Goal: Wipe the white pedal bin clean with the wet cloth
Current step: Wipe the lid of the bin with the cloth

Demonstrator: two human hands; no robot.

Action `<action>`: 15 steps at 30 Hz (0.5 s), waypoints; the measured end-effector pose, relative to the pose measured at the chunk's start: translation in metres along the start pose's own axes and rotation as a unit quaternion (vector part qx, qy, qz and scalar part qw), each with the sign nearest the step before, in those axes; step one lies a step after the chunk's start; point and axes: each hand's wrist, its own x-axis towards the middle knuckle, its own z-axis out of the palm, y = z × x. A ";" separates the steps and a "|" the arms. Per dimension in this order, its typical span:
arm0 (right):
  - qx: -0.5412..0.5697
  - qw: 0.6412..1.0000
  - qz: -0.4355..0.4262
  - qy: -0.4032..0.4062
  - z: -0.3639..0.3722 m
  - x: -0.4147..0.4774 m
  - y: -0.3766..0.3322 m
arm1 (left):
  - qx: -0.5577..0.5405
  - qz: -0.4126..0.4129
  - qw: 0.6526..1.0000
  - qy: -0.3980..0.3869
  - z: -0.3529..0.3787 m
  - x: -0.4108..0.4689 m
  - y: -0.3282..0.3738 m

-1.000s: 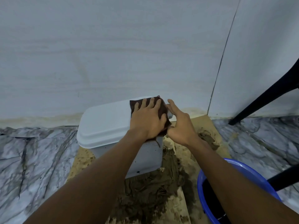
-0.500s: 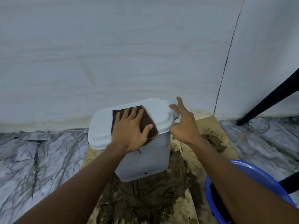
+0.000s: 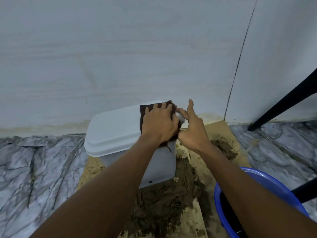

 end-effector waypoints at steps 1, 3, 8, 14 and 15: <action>-0.007 1.000 -0.005 -0.003 0.000 -0.001 0.000 | -0.031 -0.003 0.999 0.013 -0.005 -0.004 -0.011; -0.012 1.000 -0.002 -0.008 0.001 -0.004 0.001 | -0.051 -0.008 0.998 0.020 -0.013 -0.013 -0.039; -0.022 1.000 0.010 0.000 0.005 -0.007 -0.005 | 0.011 -0.054 0.998 -0.037 -0.028 -0.036 -0.082; -0.012 1.000 0.019 0.017 -0.001 -0.009 -0.003 | 0.036 -0.040 0.998 -0.034 -0.007 -0.031 -0.038; -0.013 1.000 0.017 0.016 -0.002 -0.010 -0.002 | 0.035 -0.034 0.998 -0.030 -0.004 -0.030 -0.030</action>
